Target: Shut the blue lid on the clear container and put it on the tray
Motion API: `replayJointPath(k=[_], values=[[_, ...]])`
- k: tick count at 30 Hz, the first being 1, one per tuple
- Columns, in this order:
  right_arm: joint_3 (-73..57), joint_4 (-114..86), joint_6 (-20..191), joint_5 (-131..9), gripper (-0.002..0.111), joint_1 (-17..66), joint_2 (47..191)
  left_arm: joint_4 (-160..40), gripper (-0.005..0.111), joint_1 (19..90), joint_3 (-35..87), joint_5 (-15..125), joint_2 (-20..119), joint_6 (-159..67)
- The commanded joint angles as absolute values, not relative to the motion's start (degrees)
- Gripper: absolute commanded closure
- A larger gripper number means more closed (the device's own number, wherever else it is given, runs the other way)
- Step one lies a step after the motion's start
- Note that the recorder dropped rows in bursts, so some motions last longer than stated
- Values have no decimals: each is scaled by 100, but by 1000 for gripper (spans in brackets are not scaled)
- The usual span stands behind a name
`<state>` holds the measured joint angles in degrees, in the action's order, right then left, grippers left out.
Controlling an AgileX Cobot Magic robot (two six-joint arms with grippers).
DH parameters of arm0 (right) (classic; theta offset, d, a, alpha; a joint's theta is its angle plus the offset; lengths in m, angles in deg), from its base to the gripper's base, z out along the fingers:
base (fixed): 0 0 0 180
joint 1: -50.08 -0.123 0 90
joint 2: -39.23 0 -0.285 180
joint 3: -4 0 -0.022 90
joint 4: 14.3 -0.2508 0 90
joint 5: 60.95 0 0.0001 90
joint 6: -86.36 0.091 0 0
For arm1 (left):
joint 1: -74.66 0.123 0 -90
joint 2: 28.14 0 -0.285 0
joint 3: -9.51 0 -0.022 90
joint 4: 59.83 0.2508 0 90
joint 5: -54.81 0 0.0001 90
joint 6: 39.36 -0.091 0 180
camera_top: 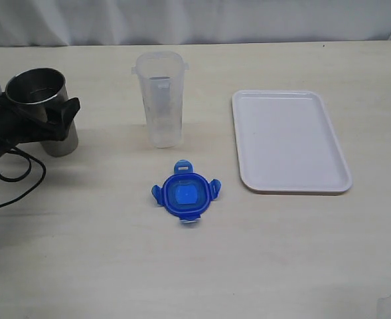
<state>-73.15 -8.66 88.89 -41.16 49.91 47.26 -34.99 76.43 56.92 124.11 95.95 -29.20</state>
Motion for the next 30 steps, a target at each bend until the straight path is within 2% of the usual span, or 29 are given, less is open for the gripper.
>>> replayJointPath(k=[1, 30], values=[[-7322, -915, 8887, -4117, 95, 4993, 4702, -3495, 2, 7594, 5657, 12477, 9638, -2883], [-7322, -915, 8887, -4117, 95, 4993, 4702, -3443, 2, 7594, 5590, 12477, 9691, -2686]])
